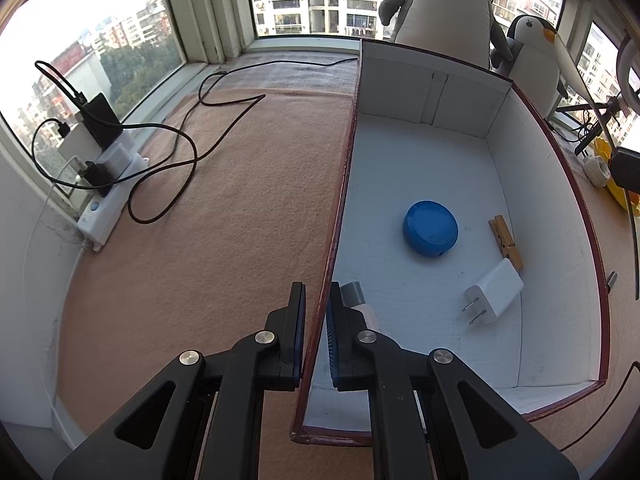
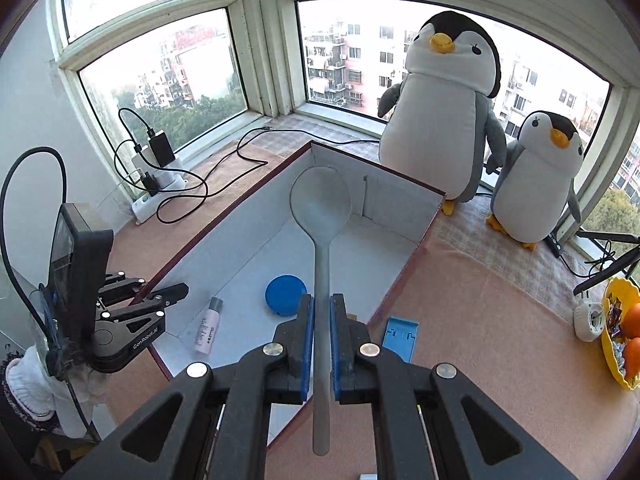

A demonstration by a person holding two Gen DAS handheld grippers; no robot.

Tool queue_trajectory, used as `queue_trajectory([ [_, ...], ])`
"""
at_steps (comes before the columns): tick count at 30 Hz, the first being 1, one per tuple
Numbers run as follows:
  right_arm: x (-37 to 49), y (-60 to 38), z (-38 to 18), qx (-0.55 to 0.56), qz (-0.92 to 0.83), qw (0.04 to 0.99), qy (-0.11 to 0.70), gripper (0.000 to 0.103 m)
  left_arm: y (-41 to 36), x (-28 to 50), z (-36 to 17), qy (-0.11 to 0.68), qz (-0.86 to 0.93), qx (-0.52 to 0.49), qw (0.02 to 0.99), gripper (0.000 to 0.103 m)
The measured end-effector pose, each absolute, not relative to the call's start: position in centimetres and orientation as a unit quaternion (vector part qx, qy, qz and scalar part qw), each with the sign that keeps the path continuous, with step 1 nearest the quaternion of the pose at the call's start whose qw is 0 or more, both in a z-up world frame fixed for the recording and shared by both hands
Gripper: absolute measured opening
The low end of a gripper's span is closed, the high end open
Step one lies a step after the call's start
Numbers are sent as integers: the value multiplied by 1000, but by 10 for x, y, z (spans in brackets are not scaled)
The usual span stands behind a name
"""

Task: Organize rigid objects
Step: 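Carry the grey spoon into the box and release it beside the tape measure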

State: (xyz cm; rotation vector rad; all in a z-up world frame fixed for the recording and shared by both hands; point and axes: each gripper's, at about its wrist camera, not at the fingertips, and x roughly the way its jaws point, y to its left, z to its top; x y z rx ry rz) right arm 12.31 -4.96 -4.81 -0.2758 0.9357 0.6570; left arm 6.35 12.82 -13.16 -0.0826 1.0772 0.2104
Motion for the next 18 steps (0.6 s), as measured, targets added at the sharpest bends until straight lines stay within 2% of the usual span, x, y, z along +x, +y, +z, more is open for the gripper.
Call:
queue_trajectory([
  [18,144,24,-108,-151,311,787,510,7,128,63,-132,512,99,-40,853,9],
])
